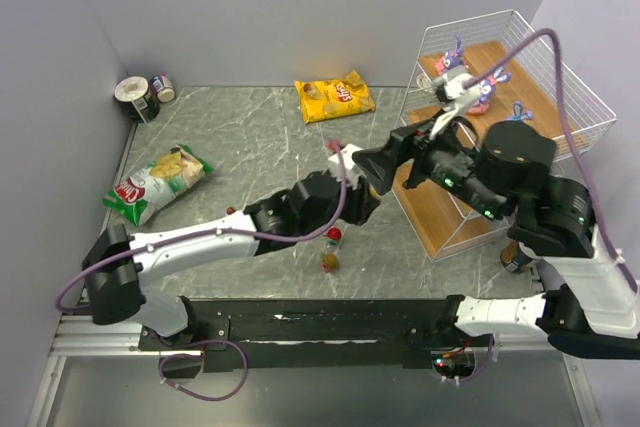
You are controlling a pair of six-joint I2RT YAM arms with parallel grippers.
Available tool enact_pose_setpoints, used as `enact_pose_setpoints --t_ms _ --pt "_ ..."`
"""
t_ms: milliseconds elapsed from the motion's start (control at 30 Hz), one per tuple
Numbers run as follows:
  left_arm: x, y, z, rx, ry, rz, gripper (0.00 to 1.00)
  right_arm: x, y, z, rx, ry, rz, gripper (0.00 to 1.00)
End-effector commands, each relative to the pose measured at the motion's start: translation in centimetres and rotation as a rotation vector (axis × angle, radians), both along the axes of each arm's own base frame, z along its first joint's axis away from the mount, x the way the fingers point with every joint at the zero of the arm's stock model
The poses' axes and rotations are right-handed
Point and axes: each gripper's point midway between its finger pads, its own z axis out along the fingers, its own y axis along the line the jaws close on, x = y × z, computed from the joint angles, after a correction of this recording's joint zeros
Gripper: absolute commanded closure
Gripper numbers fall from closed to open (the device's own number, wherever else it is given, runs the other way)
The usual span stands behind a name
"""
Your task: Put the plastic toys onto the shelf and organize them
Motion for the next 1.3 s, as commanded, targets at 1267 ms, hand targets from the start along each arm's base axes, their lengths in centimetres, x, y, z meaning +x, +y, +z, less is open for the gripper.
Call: enact_pose_setpoints --t_ms 1267 --pt "1.3 -18.2 9.7 -0.033 -0.220 -0.426 0.94 -5.0 -3.9 12.7 0.240 -0.499 0.163 0.02"
